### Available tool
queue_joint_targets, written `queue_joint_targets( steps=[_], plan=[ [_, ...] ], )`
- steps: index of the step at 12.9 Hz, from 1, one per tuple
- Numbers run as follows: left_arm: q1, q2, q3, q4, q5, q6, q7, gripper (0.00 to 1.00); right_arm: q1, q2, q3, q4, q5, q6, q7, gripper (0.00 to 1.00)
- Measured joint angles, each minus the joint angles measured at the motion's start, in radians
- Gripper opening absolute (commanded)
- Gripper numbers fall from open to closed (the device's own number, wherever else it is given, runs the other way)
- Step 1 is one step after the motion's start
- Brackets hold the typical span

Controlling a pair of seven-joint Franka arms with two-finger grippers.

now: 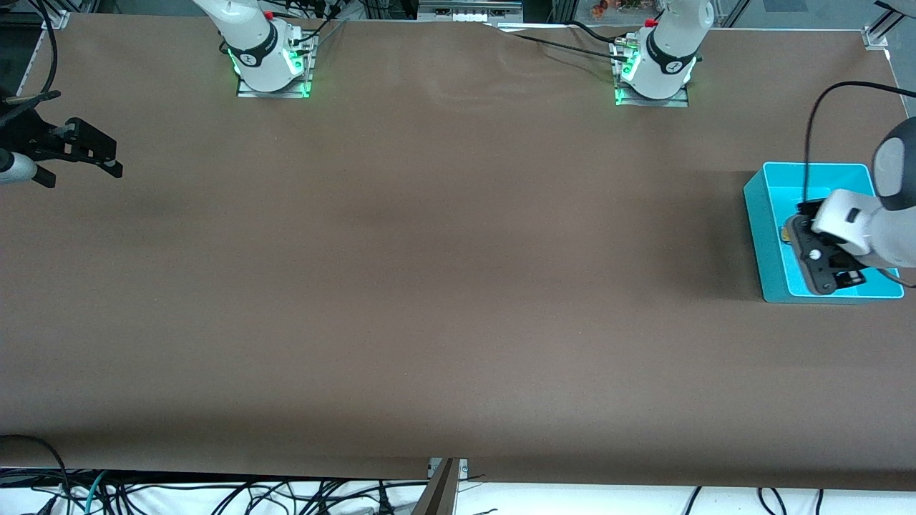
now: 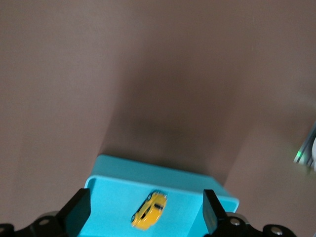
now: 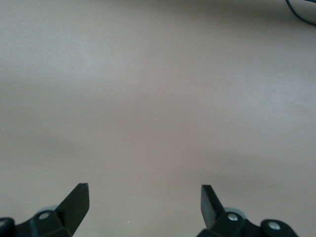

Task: Wind and store yellow beetle car
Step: 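Raise the left gripper up out of the tray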

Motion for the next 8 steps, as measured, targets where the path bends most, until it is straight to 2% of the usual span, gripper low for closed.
queue_joint_targets(
  steps=[2,6,7,8],
  plan=[
    [-0.026,0.000,-0.017,0.001,-0.027,-0.001,-0.151,1.00,0.000,0.000,0.000,0.000,0.000,0.000,0.000,1.00],
    [-0.041,-0.016,-0.121,0.052,-0.053,-0.056,-0.520,1.00,0.000,0.000,0.000,0.000,0.000,0.000,0.000,1.00],
    [-0.068,-0.028,-0.118,0.066,-0.053,-0.065,-0.573,1.00,0.000,0.000,0.000,0.000,0.000,0.000,0.000,1.00],
    [-0.119,-0.046,-0.084,0.073,-0.053,-0.072,-0.622,1.00,0.000,0.000,0.000,0.000,0.000,0.000,0.000,1.00]
  ],
)
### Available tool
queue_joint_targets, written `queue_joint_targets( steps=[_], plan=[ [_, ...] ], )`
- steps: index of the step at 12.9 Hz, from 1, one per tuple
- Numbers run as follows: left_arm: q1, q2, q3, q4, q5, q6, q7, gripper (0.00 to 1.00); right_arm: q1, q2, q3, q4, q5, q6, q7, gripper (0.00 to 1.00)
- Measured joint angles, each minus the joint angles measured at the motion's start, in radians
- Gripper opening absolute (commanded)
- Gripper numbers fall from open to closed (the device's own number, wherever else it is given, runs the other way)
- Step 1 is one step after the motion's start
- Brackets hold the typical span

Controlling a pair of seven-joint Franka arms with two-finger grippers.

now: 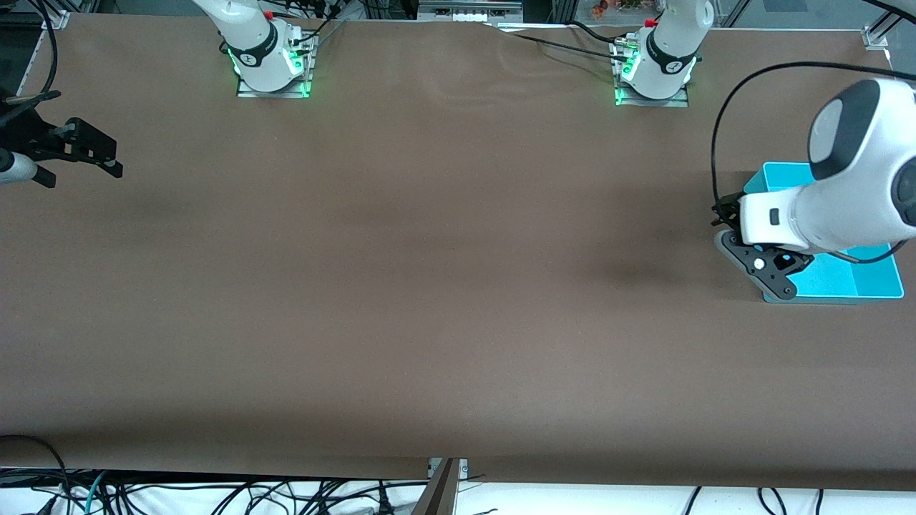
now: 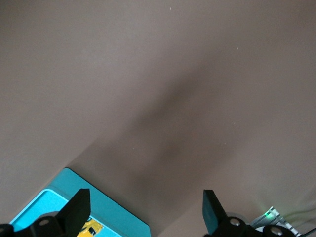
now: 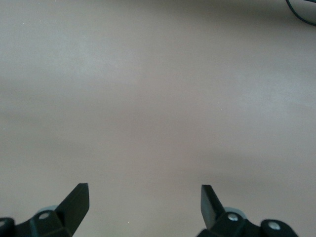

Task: Wind and store yellow beetle car
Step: 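Raise the left gripper up out of the tray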

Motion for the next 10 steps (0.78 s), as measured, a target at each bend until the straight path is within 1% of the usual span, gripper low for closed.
queue_joint_targets(
  steps=[2,3,5,7,8,10],
  plan=[
    [-0.143,-0.050,0.130,0.000,-0.003,-0.003,-0.114,1.00,0.000,0.000,0.000,0.000,0.000,0.000,0.000,1.00],
    [-0.179,-0.072,0.161,-0.003,-0.005,0.001,-0.183,1.00,0.000,0.000,0.000,0.000,0.000,0.000,0.000,1.00],
    [-0.205,-0.125,0.186,-0.034,-0.012,0.037,-0.328,1.00,0.000,0.000,0.000,0.000,0.000,0.000,0.000,1.00],
    [-0.215,-0.192,0.226,-0.094,-0.090,0.085,-0.447,1.00,0.000,0.000,0.000,0.000,0.000,0.000,0.000,1.00],
    [-0.224,-0.221,0.264,-0.123,-0.132,0.103,-0.472,1.00,0.000,0.000,0.000,0.000,0.000,0.000,0.000,1.00],
    [-0.240,-0.261,0.330,-0.169,-0.156,0.127,-0.476,1.00,0.000,0.000,0.000,0.000,0.000,0.000,0.000,1.00]
  ],
)
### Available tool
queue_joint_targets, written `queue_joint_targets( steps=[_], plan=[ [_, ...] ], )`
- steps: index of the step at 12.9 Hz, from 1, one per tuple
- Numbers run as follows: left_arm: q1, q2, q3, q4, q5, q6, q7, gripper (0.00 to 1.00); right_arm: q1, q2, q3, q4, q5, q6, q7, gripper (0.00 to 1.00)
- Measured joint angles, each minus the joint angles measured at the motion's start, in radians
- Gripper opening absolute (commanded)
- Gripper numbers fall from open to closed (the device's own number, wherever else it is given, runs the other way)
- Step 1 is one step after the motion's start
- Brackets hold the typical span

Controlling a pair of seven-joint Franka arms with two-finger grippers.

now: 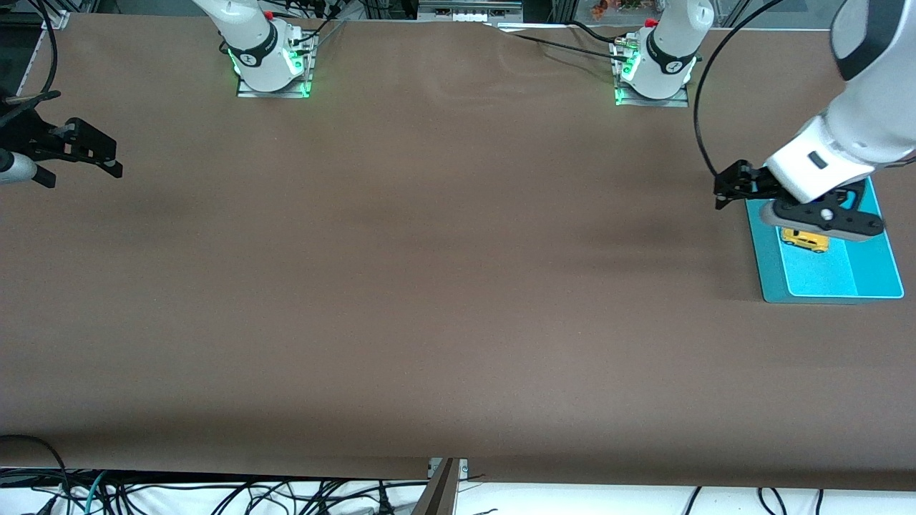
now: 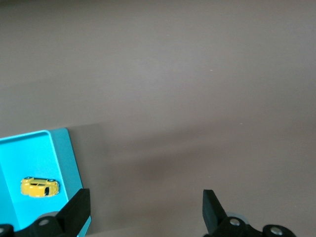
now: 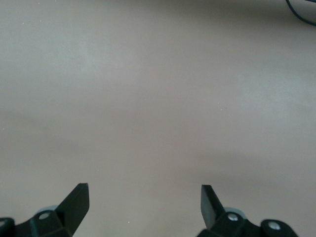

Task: Wind and store yellow beetle car
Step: 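Raise the left gripper up out of the tray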

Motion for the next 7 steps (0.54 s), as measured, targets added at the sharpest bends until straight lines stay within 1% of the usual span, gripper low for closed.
queue_joint_targets(
  steps=[1,3,7],
  plan=[
    [-0.003,-0.017,0.014,-0.021,0.000,0.014,0.000,1.00,0.000,0.000,0.000,0.000,0.000,0.000,0.000,1.00],
    [-0.008,-0.044,0.018,-0.054,0.000,0.031,-0.006,1.00,0.000,0.000,0.000,0.000,0.000,0.000,0.000,1.00],
    [-0.015,-0.055,0.019,-0.076,0.000,0.039,-0.016,1.00,0.000,0.000,0.000,0.000,0.000,0.000,0.000,1.00]
  ],
)
